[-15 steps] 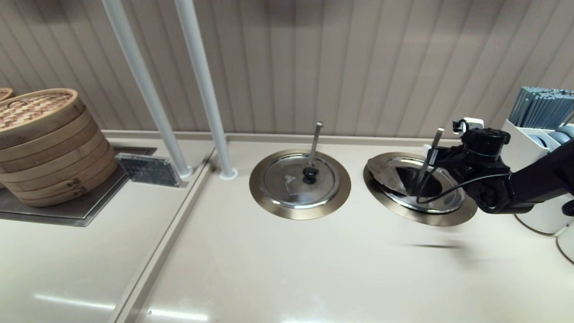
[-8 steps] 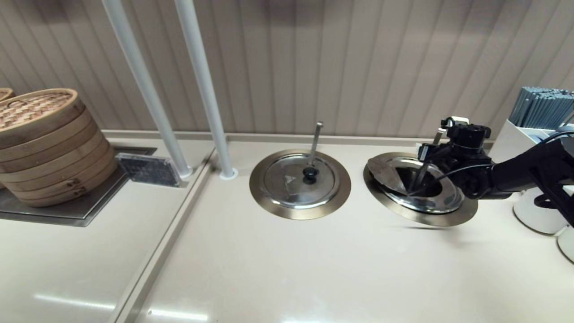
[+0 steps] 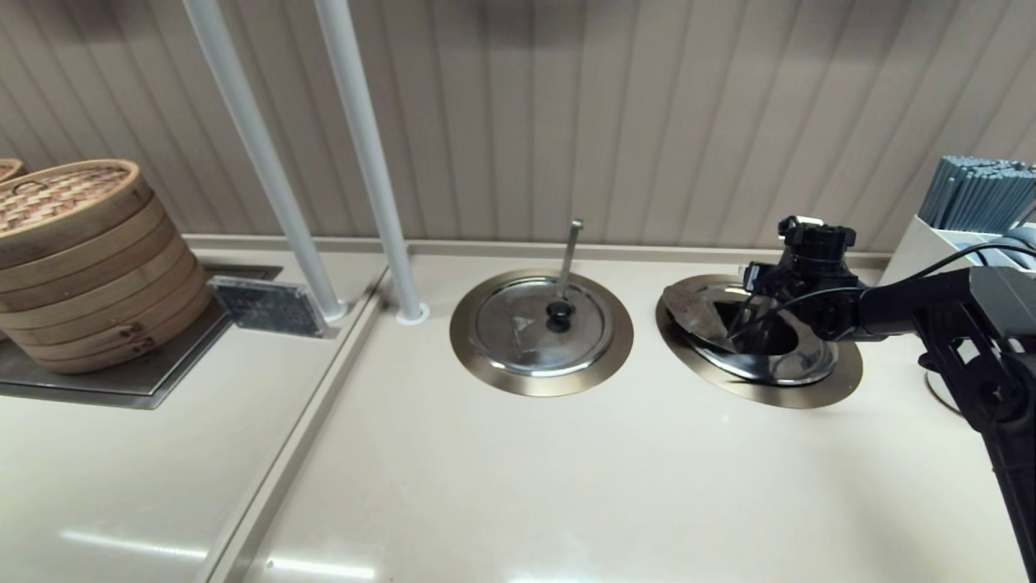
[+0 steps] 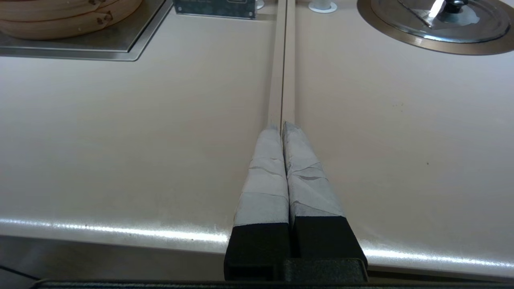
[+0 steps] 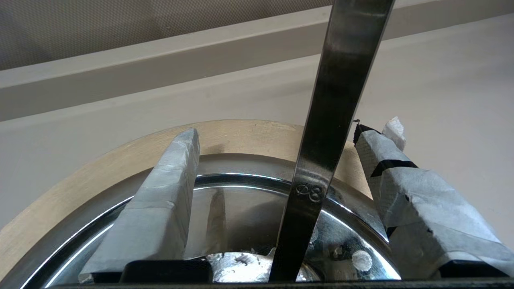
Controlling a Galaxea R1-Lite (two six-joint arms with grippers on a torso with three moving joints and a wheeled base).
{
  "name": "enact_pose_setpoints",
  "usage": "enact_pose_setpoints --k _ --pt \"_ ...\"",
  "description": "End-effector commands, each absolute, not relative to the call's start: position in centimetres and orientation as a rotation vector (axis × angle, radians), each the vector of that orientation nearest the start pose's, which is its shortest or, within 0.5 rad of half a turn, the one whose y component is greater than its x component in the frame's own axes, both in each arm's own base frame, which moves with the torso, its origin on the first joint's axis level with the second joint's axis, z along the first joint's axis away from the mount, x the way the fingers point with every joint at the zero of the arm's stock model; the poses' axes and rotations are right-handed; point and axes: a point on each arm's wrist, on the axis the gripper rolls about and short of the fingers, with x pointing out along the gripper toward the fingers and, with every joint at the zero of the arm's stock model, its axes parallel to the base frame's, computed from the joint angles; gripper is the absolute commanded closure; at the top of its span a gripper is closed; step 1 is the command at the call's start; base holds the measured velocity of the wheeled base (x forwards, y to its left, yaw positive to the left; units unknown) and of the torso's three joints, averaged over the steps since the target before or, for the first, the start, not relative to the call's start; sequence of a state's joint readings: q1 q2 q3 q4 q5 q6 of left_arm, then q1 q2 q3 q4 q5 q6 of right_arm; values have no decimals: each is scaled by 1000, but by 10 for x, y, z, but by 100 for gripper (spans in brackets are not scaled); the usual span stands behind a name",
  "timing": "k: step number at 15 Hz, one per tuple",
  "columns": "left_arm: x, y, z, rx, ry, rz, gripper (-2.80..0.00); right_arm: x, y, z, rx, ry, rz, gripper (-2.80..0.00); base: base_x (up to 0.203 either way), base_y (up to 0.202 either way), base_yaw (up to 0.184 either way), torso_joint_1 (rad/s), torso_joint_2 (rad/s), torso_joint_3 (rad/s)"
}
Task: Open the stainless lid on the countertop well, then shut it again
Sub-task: Stir with a spoon
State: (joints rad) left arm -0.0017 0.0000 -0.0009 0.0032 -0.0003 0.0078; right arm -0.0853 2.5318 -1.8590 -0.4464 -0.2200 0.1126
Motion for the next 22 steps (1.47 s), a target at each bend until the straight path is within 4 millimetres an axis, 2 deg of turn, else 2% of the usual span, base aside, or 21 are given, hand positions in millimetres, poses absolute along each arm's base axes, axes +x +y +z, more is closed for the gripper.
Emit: enact_pose_setpoints --k 1,4,8,13,14,22 --pt "-23 0 76 8 2 -2 0 536 -51 83 94 212 -318 -280 0 0 0 0 0 0" --pt "-23 0 76 8 2 -2 0 542 -52 76 96 209 -314 -280 0 0 0 0 0 0" --pt "-23 0 75 8 3 -2 0 542 -52 77 101 203 -298 -280 0 0 0 0 0 0" --pt "-23 0 76 8 2 -2 0 542 -64 77 105 191 -316 -280 0 0 0 0 0 0" --pt "-23 0 75 8 5 -2 0 541 -66 78 106 185 -317 0 0 0 0 0 0 0" --pt "-23 0 75 8 3 -2 0 541 -68 82 107 175 -324 0 0 0 0 0 0 0"
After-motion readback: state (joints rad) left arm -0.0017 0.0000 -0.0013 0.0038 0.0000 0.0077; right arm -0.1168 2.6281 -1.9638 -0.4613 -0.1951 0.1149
